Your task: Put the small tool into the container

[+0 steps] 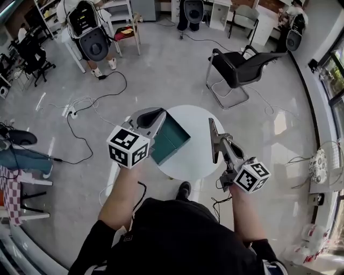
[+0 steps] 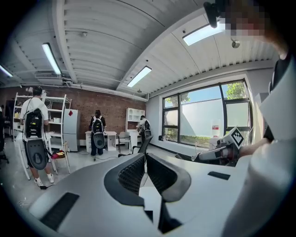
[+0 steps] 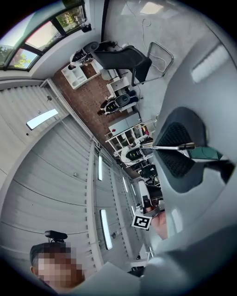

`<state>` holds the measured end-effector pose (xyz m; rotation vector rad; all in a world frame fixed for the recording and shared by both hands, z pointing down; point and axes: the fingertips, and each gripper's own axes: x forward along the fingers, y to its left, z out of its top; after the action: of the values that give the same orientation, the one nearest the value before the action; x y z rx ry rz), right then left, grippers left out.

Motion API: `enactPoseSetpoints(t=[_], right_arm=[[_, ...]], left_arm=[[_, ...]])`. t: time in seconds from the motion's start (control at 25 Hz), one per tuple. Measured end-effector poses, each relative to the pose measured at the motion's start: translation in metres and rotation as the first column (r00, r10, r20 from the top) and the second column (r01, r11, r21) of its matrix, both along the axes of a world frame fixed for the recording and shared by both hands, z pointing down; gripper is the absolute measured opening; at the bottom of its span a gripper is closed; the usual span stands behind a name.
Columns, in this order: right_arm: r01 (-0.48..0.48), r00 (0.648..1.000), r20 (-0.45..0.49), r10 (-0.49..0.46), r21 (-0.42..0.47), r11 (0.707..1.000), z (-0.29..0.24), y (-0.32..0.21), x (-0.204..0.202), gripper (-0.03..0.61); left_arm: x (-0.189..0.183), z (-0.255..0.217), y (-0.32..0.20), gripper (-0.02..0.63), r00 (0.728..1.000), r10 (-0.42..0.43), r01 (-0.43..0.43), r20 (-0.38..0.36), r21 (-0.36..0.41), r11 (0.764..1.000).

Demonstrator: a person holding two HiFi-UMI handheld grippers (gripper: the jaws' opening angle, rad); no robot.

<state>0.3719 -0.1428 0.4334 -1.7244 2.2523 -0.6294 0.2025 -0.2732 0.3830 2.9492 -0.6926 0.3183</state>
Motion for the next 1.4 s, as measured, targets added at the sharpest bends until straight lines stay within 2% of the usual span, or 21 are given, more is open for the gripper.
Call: enactPoseSetpoints(t=[0.16,0.32,0.52,0.72,1.12,1.4], right_arm=[[0.042,0.999,0.013,-0.042,-0.024,0.999,0.009,-0.036,0.021,0.012],[0.098,0.994,0.052,-0.095,-0.056,0.994,0.025,-0.066,0.011,0.012],[0.163,0.986,0.062,-0.156,-0.119,0.979,0.048,-0.101,-0.004,0.012],[0.222,0.975,0.061,-0.215,-0.184,0.957,0.072,-0.142,-0.025,0.012],[0.349,0.935,0.053,-0.35,-0.299,0.888,0.13,-0.207,-0.086,0.012],[0.387,0.916,0.074,-0.395,-0.429,0.817,0.203,-0.233,-0.117,0.012]], left_arm=[[0.02,0.012,-0.019,0.023,0.999,-0.019,0.019,0.032,-0.017,1.0],[0.014,0.027,-0.043,0.023,0.997,-0.066,0.068,0.039,-0.054,0.996],[0.005,0.031,-0.068,0.023,0.993,-0.107,0.11,0.045,-0.062,0.992],[-0.009,0.054,-0.091,0.023,0.99,-0.13,0.136,0.063,-0.106,0.985],[-0.048,0.113,-0.107,0.023,0.98,-0.178,0.194,0.09,-0.223,0.955],[-0.078,0.141,-0.112,0.023,0.97,-0.221,0.24,0.097,-0.277,0.931]])
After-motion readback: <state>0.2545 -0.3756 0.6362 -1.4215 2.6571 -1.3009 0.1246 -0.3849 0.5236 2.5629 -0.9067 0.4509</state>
